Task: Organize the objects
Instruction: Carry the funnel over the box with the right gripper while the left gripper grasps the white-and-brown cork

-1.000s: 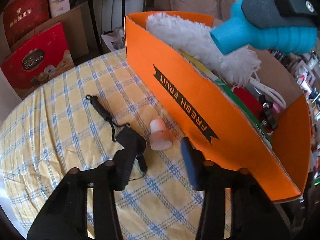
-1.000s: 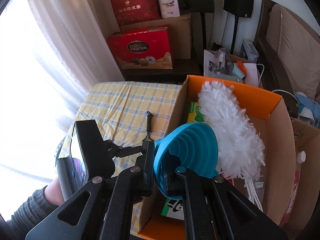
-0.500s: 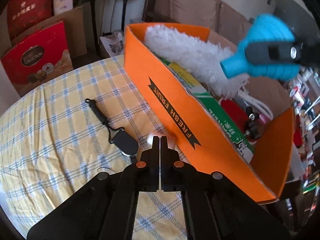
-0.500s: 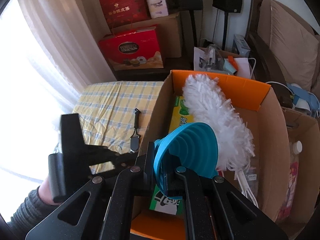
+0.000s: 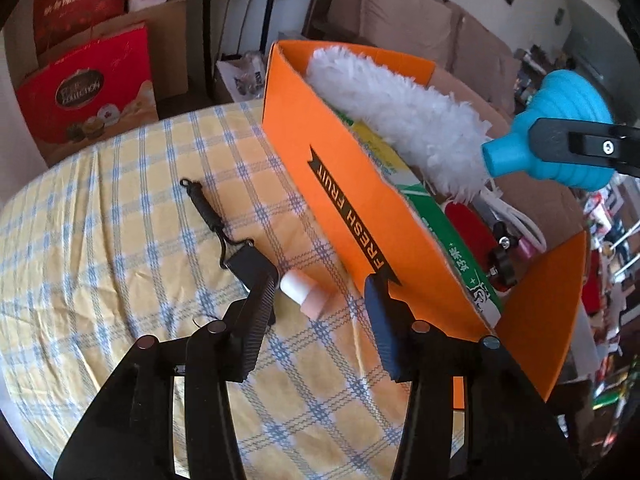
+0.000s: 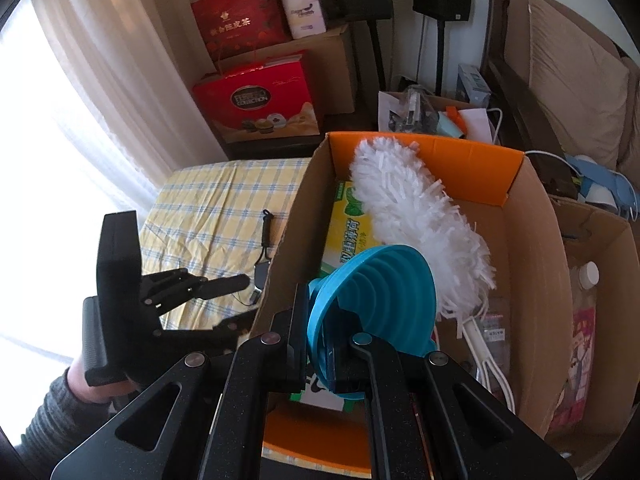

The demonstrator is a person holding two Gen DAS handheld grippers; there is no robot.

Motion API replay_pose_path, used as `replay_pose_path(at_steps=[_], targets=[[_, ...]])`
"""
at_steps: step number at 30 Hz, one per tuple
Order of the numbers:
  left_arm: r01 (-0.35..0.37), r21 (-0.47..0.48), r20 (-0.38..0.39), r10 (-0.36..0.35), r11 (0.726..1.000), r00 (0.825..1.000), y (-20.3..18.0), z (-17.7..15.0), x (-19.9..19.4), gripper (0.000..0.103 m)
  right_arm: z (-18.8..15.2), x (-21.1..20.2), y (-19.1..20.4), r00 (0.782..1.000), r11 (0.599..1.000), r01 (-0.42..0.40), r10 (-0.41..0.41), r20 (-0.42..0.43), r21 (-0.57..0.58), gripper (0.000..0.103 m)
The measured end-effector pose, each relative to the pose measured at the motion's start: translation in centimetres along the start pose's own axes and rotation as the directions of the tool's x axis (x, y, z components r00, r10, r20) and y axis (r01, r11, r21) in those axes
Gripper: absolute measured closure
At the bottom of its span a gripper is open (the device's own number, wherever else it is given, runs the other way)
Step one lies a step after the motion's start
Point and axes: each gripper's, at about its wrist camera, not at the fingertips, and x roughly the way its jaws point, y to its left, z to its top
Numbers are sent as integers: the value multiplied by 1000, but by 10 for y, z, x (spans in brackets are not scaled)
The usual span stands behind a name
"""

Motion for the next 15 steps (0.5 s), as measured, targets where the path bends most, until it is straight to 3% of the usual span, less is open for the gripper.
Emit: replay_pose_path(at_steps=[7,11,15], targets=[[-11,-50,-24,10,999,1000,3,-7,17,67,-2,2,-6,1000,1000,2,-2,-3,20,98],[-35,-51,-48,33,998,998,0,-9,25,79,-4,2,-7,1000,1000,8,-8,-7,23,98],[-21,-78,-32,19,997,999,4,-11,23,80,-4,2,-7,1000,1000,7,-7,-5,21,98]])
